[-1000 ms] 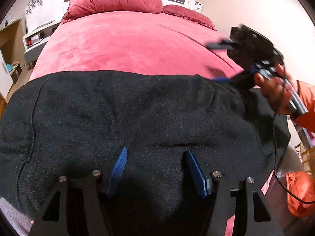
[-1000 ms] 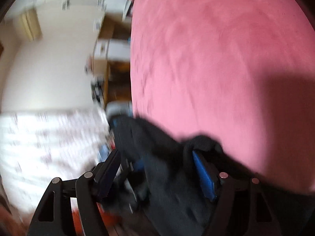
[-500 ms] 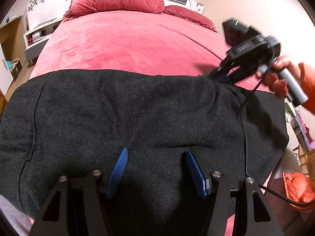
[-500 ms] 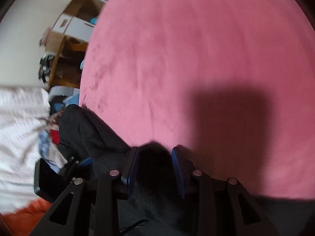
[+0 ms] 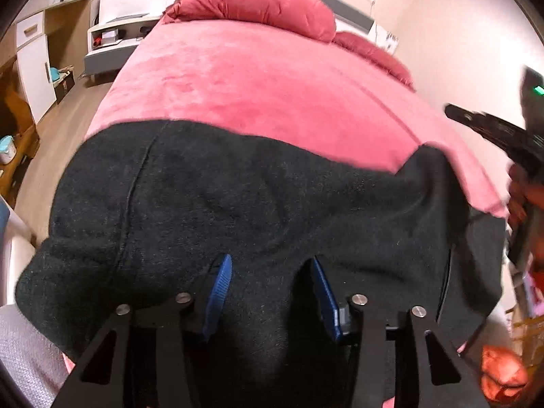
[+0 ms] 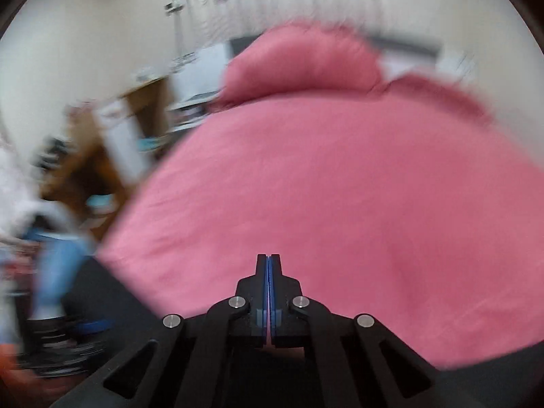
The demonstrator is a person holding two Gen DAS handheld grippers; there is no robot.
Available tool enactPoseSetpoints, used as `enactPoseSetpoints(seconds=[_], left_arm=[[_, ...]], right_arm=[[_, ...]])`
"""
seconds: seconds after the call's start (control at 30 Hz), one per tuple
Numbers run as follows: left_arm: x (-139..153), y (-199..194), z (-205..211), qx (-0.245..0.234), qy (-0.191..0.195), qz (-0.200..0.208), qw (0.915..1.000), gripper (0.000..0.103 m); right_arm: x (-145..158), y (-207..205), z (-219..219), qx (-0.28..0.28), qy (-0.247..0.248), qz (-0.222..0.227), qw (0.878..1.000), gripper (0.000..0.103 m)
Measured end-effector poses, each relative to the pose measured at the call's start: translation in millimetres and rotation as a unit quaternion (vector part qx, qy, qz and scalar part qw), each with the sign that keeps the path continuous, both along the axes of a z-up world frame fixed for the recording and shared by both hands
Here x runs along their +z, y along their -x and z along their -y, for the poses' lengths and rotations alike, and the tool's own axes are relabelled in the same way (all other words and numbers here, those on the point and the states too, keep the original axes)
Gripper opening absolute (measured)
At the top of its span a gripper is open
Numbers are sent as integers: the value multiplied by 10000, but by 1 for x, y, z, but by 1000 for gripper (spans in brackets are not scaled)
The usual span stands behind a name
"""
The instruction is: Fold large clothes
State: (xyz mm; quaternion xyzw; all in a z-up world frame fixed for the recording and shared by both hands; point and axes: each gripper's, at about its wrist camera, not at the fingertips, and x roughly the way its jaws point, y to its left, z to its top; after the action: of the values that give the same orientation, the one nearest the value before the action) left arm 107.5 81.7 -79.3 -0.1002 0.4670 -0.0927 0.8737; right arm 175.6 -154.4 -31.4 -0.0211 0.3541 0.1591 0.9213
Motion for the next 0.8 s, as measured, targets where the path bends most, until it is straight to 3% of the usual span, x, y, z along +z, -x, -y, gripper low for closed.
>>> enactPoseSetpoints(seconds=[0.03, 0.07, 0.13, 0.2, 0.23, 0.3, 0.33, 0.4, 0.43, 0.47, 0.5, 0.53, 0.6, 0.63, 0.7, 0.77, 0.8], left_arm=[[0, 0, 2, -22, -77, 25, 10000, 49], [3, 1, 4, -46, -128, 28, 9999, 49], [9, 1, 2, -56, -52, 15, 10000, 49], [18, -2, -1, -86, 129, 65, 9999, 49], [24, -7, -2, -58, 159, 177, 9997, 49], [29, -19, -3, 126, -174, 321, 9993, 58], [30, -32, -10, 221, -340, 337, 9986, 57], [21, -52, -19, 135, -123, 45, 9998, 53], [11, -62, -18, 13, -351, -163, 9992, 46], [6, -63, -17, -47, -651, -180, 9977, 28], [2, -61, -15, -75, -920, -109, 9957, 17], [0, -55, -16, -58, -1039, 20, 9946, 15], [-3, -42, -29, 151, -864, 81, 9961, 6], [-2, -36, -41, 393, -543, 87, 9977, 5], [-4, -30, -53, 707, -161, 44, 9974, 4], [-3, -32, -49, 755, -304, 70, 9967, 4], [-4, -32, -45, 719, -436, 97, 9964, 4]], right_arm=[[-10, -11, 1, -31, -133, -229, 9996, 0], [-25, -27, 9, -20, -584, -707, 9958, 0], [-50, -44, 25, -97, -1676, -1689, 9712, 5], [-68, -46, 36, -80, -2265, -2367, 9448, 47], [-75, -45, 30, -64, -2203, -2583, 9406, 54], [-84, -46, 22, 72, -1869, -2831, 9407, 55], [-87, -46, 13, 242, -1858, -2995, 9355, 55], [-100, -47, 2, 655, -2019, -3510, 9120, 56], [-103, -46, -9, 816, -1923, -3603, 9091, 56], [-99, -42, -17, 954, -1595, -3523, 9173, 50], [-92, -35, -30, 1169, -1036, -3376, 9282, 23], [-88, -31, -34, 1275, -841, -3350, 9297, 11], [-67, -18, -27, 1087, -750, -2972, 9456, 8], [-56, -16, -22, 958, -803, -2748, 9533, 8], [-29, -5, -10, 686, -893, -1950, 9743, 8], [-30, 2, -19, 608, -610, -1372, 9868, 8], [-43, 2, -25, 550, -302, -1293, 9896, 8]])
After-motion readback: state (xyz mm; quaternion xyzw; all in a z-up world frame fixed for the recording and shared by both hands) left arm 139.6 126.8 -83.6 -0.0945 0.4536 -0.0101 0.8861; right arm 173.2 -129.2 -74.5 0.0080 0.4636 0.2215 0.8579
